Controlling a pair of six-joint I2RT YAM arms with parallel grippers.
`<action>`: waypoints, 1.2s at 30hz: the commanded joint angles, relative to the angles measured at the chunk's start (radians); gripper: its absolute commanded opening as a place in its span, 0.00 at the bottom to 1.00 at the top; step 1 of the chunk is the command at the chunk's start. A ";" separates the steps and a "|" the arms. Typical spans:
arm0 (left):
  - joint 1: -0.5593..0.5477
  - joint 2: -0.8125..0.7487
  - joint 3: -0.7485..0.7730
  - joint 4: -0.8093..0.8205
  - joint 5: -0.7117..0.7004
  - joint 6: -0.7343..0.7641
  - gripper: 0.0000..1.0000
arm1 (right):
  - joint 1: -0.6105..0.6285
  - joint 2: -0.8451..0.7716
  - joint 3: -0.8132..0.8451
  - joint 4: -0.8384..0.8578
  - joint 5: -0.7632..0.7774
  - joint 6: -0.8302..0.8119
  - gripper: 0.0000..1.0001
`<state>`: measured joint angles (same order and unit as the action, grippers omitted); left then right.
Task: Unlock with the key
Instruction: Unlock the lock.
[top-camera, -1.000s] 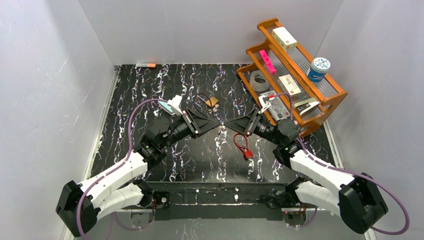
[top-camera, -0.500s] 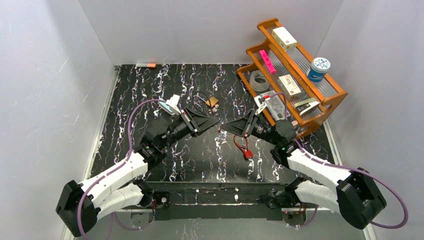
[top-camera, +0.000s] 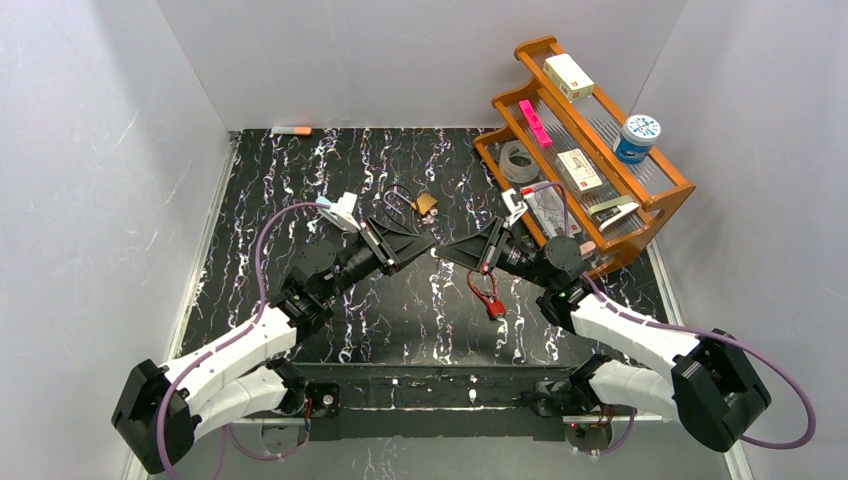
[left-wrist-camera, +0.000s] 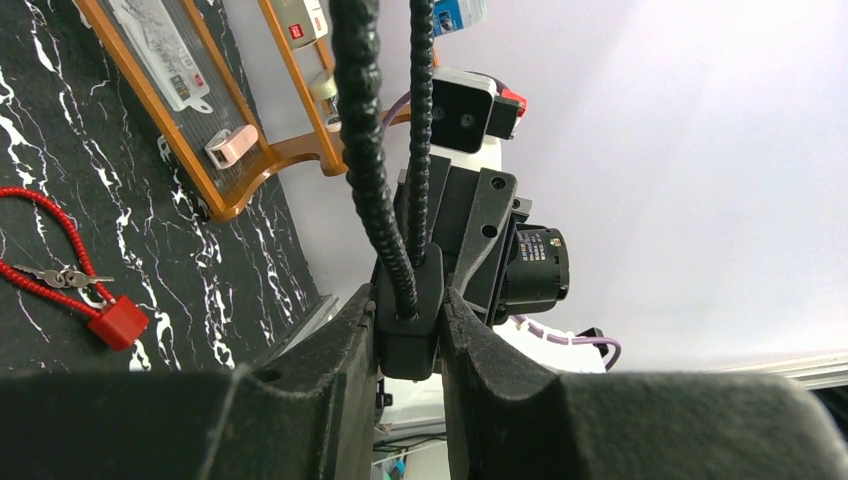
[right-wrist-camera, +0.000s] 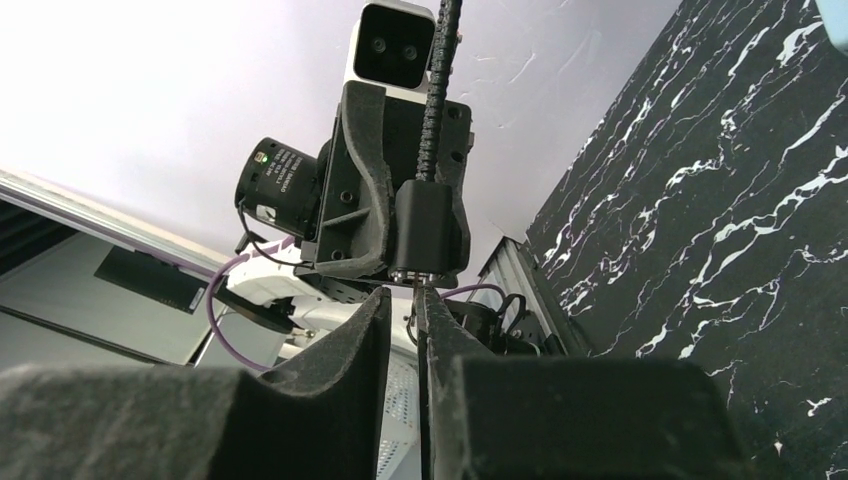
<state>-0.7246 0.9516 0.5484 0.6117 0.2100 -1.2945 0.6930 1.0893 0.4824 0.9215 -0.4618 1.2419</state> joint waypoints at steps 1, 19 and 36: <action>0.004 -0.038 -0.014 0.065 -0.051 0.008 0.00 | 0.016 0.006 0.048 0.012 0.030 -0.024 0.23; 0.005 -0.034 -0.021 0.088 -0.052 0.005 0.00 | 0.029 0.040 0.066 0.011 0.070 -0.012 0.04; -0.003 -0.027 -0.087 0.187 -0.020 -0.008 0.00 | 0.129 0.116 0.251 -0.220 0.219 -0.212 0.01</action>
<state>-0.6941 0.9340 0.4679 0.7425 0.0917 -1.2945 0.7620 1.1976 0.5961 0.8261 -0.3389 1.2148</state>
